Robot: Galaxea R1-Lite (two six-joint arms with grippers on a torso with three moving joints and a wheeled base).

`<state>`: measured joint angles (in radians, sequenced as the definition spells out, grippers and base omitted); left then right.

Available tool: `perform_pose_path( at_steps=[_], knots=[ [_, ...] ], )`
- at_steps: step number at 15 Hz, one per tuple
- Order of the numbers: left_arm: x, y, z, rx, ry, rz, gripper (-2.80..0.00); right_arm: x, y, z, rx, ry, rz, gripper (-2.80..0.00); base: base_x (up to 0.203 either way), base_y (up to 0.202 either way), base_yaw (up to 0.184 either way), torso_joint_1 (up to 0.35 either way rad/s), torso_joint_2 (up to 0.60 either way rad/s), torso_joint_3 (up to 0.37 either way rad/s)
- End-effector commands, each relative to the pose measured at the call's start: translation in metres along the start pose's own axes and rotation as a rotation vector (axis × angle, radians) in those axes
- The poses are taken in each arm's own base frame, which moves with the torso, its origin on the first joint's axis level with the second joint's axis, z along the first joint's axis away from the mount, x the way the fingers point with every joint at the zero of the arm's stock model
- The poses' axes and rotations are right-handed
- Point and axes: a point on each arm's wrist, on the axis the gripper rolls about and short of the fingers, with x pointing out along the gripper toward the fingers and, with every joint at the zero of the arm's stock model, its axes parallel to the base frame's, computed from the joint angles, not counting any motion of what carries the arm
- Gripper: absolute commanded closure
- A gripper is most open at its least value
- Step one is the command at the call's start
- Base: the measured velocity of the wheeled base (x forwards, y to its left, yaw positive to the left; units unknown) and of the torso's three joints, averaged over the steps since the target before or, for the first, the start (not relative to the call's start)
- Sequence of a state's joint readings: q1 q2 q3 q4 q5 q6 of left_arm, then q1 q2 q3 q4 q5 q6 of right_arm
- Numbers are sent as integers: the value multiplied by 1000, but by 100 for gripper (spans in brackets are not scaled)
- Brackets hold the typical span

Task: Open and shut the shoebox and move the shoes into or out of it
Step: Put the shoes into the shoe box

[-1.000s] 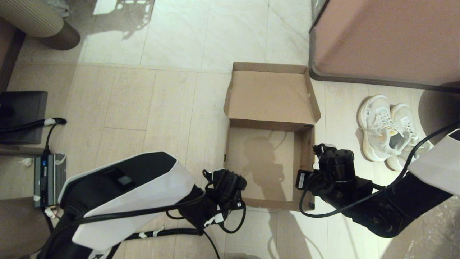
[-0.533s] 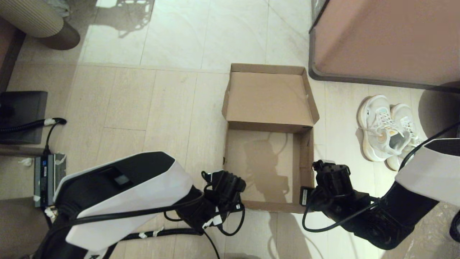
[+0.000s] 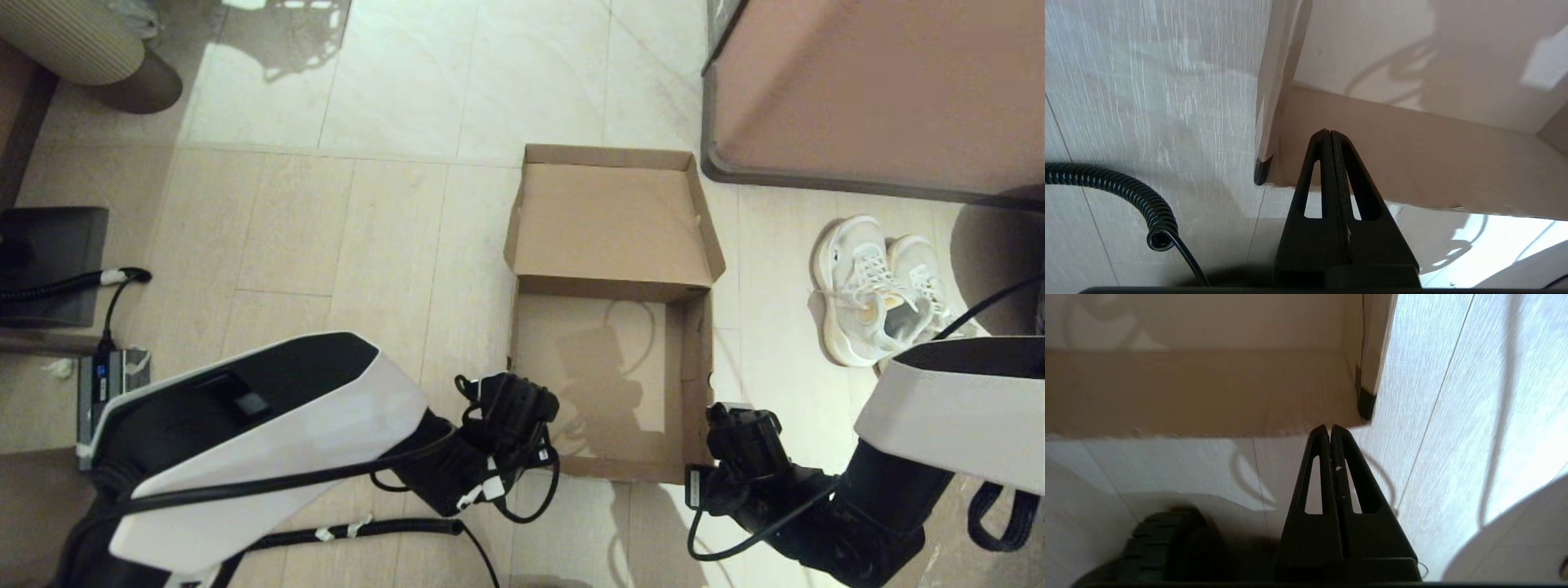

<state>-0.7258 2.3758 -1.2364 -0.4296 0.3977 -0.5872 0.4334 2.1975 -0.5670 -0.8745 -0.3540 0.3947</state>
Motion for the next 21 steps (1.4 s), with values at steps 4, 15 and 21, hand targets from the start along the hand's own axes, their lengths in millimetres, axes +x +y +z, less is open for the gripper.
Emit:
perform_pose_path(
  at_steps=[4, 15, 21],
  knots=[
    [-11, -3, 14, -24, -35, -22, 0, 21, 2, -17, -18, 18, -9, 0, 0, 0, 0, 0, 0, 0],
    [-20, -4, 21, -62, -50, -31, 0, -16, 1, 31, 48, -164, 50, 0, 0, 0, 0, 0, 0, 0],
    [-28, -6, 28, -90, -68, -43, 0, -61, -76, 91, 182, -309, -113, -280, 0, 0, 0, 0, 0, 0]
  ],
)
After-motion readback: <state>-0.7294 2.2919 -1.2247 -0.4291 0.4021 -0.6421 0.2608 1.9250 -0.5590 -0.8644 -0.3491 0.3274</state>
